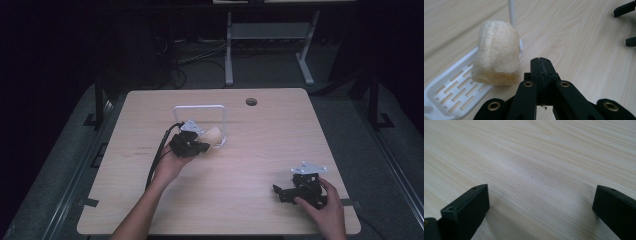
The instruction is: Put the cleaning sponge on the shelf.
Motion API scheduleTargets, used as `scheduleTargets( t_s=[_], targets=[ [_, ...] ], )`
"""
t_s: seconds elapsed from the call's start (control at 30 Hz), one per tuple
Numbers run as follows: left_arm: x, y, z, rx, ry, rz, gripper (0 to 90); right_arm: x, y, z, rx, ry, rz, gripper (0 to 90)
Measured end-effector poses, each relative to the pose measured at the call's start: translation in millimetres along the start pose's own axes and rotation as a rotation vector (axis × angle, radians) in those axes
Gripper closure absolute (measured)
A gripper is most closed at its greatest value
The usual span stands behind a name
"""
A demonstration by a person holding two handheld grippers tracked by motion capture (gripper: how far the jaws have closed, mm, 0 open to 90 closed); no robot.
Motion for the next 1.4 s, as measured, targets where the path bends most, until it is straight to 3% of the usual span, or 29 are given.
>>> scheduleTargets(
  t_s=[0.33, 0.6, 1.4],
  targets=[
    [22.8, 11.9, 18.2, 0.018, -0.051, 0.025, 89.9, 0.0, -0.1, 0.0, 0.001, 0.0, 0.0, 0.7],
    [38.5, 12.7, 26.5, 0.023, -0.073, 0.011, 89.9, 0.0, 0.0, 0.0, 0.001, 0.0, 0.0, 0.7],
    [37.2, -17.7, 34.2, -0.03, -0.069, -0.061, 89.9, 0.0, 0.0, 0.0, 0.0, 0.0, 0.0, 0.7]
  ],
)
Point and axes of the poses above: each handheld gripper's, and its own axes: x roughly forward along the jaws, z roughly out of its underside, y roughly to its right, the point moved 9 cm from there along x, roughly forward along the jaws, and after that the axes turned 13 degrees about -z, right-handed, at the moved point
